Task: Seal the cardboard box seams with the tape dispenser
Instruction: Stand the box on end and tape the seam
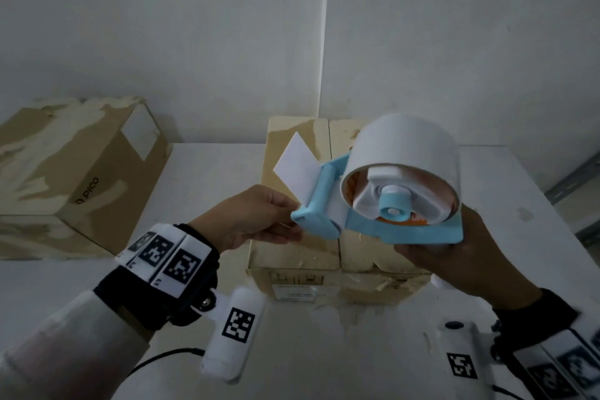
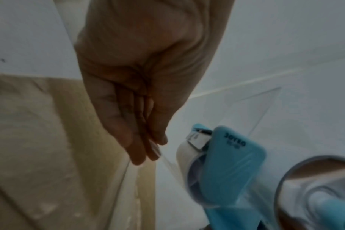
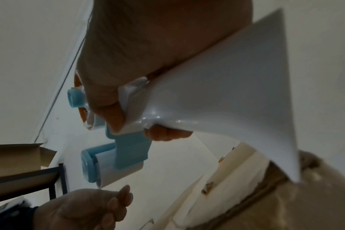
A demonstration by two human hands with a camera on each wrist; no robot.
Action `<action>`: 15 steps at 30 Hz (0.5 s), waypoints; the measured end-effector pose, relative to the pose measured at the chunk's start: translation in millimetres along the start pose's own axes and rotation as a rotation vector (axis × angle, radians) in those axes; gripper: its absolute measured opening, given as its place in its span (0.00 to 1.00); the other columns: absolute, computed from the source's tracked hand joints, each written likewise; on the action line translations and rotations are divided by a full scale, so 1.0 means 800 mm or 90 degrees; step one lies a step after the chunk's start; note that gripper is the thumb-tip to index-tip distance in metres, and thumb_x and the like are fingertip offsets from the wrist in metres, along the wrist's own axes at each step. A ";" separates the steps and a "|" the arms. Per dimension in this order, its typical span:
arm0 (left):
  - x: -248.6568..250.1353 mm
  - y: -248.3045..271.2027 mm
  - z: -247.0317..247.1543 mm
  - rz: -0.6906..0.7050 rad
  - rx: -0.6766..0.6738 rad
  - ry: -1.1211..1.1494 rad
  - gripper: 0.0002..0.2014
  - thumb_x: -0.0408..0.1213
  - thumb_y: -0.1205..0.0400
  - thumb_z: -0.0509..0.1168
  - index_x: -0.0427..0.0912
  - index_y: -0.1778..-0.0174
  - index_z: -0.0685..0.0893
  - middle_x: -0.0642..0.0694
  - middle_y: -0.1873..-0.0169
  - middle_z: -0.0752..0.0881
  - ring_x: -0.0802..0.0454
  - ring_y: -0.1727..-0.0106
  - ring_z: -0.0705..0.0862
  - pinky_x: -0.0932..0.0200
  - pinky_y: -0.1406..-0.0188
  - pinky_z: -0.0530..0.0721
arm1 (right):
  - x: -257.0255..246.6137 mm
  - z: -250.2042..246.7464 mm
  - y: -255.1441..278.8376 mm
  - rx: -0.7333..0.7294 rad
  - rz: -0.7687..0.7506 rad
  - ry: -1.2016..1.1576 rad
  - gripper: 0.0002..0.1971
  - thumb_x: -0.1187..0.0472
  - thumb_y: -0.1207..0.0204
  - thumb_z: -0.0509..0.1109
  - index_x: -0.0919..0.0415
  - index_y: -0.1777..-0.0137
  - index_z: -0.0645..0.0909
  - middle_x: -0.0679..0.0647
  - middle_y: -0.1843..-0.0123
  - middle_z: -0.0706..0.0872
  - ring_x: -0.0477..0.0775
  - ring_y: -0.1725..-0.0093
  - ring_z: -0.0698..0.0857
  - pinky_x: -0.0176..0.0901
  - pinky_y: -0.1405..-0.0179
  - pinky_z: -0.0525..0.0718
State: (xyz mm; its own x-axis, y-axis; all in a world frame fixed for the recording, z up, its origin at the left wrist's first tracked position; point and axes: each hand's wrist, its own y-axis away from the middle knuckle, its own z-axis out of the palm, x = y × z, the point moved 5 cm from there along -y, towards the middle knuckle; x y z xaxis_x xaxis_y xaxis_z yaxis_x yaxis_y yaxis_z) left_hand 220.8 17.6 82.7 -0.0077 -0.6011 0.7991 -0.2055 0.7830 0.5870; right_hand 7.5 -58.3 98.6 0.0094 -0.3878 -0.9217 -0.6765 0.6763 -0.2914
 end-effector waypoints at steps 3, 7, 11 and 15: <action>-0.014 0.008 -0.006 0.003 0.038 -0.005 0.05 0.29 0.20 0.64 0.39 0.61 0.83 0.49 0.73 0.87 0.62 0.77 0.86 0.72 0.77 0.83 | 0.008 0.006 0.001 -0.020 0.096 0.022 0.24 0.39 0.57 0.82 0.44 0.59 0.86 0.45 0.63 0.91 0.45 0.63 0.90 0.34 0.66 0.86; -0.031 0.017 -0.011 -0.011 0.071 -0.020 0.09 0.29 0.20 0.64 0.39 0.66 0.84 0.52 0.81 0.86 0.65 0.80 0.84 0.74 0.80 0.81 | 0.010 0.018 -0.002 -0.053 0.138 0.025 0.11 0.60 0.45 0.85 0.45 0.73 0.85 0.41 0.75 0.88 0.36 0.73 0.85 0.25 0.73 0.79; -0.042 0.023 -0.014 -0.016 0.099 -0.033 0.12 0.26 0.21 0.65 0.38 0.71 0.84 0.53 0.85 0.84 0.65 0.82 0.82 0.74 0.81 0.80 | 0.012 0.029 -0.007 -0.105 0.146 0.062 0.15 0.70 0.40 0.79 0.47 0.65 0.83 0.36 0.71 0.89 0.33 0.70 0.85 0.23 0.71 0.79; -0.053 0.028 -0.015 -0.023 0.098 -0.030 0.09 0.26 0.22 0.66 0.36 0.68 0.84 0.47 0.74 0.85 0.65 0.81 0.83 0.74 0.81 0.81 | 0.014 0.036 -0.006 -0.149 0.143 0.063 0.15 0.71 0.40 0.78 0.48 0.62 0.83 0.35 0.69 0.89 0.31 0.67 0.85 0.22 0.69 0.79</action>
State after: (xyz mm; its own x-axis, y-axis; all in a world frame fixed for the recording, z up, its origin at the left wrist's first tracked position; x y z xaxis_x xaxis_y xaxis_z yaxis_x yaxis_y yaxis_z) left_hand 228.3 62.4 63.1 -0.0433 -0.6382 0.7686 -0.3535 0.7294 0.5857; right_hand 32.2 -47.8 82.4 -0.2227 -0.3119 -0.9237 -0.8047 0.5937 -0.0065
